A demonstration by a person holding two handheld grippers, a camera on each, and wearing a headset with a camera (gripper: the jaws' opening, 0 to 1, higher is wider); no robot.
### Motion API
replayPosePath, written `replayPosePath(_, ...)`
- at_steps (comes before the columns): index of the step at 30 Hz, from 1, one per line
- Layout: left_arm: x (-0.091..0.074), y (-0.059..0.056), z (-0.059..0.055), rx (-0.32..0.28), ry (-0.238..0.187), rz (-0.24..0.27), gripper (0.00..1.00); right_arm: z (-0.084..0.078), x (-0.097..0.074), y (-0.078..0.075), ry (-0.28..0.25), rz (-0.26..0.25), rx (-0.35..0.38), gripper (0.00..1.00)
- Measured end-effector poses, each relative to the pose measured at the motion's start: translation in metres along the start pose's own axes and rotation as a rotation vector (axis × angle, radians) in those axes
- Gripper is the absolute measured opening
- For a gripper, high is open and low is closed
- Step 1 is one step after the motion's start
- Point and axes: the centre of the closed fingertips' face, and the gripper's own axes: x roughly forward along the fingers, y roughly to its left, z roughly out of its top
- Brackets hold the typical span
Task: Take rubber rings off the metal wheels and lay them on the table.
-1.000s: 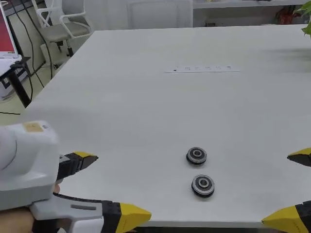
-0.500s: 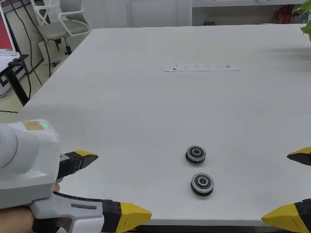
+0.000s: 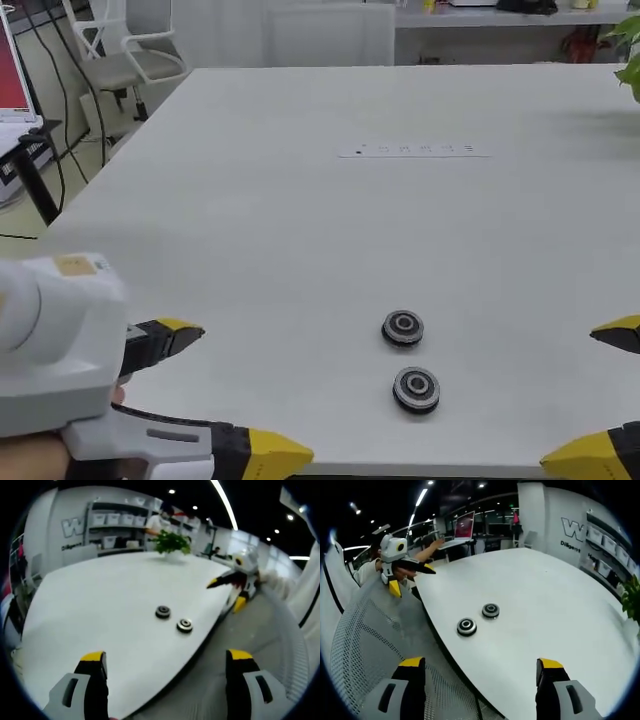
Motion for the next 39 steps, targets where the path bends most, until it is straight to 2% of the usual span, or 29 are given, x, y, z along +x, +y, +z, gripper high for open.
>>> replayPosePath(4, 0.002, -0.003, -0.001, 0.011, 0.014, -0.017, 1.0, 0.0, -0.001, -0.001, -0.006, -0.004, 0.007, 0.91)
replayPosePath(7, 0.002, -0.006, 0.005, 0.027, -0.019, -0.031, 1.0, 0.0, -0.002, -0.002, -0.011, -0.008, 0.013, 0.9)
replayPosePath(12, 0.002, -0.008, 0.006, 0.009, -0.03, -0.044, 1.0, 0.001, -0.001, -0.001, -0.015, 0.008, 0.023, 0.91)
replayPosePath(19, 0.002, -0.005, 0.01, -0.016, -0.052, -0.038, 1.0, 0.01, -0.002, 0.0, -0.068, 0.04, 0.063, 0.91)
replayPosePath(21, 0.001, -0.004, 0.012, -0.003, -0.059, -0.029, 1.0, 0.011, -0.002, 0.001, -0.07, 0.042, 0.06, 0.91)
replayPosePath(23, 0.0, -0.005, 0.017, 0.035, -0.076, -0.036, 1.0, 0.014, -0.003, 0.002, -0.08, 0.047, 0.05, 0.9)
replayPosePath(25, -0.001, -0.015, 0.018, 0.074, -0.064, -0.093, 0.96, 0.018, -0.004, 0.0, -0.089, 0.041, 0.041, 0.9)
replayPosePath(27, -0.002, -0.019, 0.022, 0.119, -0.075, -0.11, 0.93, 0.02, -0.005, -0.002, -0.086, 0.029, 0.018, 0.9)
replayPosePath(31, -0.006, -0.017, 0.025, 0.122, -0.047, -0.104, 0.94, 0.026, -0.006, 0.0, -0.092, 0.044, -0.002, 0.88)
replayPosePath(33, -0.011, -0.022, 0.033, 0.133, -0.068, -0.13, 0.91, 0.033, -0.007, 0.0, -0.094, 0.053, -0.011, 0.88)
replayPosePath(36, -0.019, -0.032, 0.062, 0.15, -0.163, -0.178, 0.84, 0.058, -0.011, 0.003, -0.137, 0.076, -0.076, 0.88)
replayPosePath(39, -0.025, -0.036, 0.082, 0.177, -0.223, -0.177, 0.86, 0.074, -0.011, 0.007, -0.169, 0.112, -0.098, 0.84)
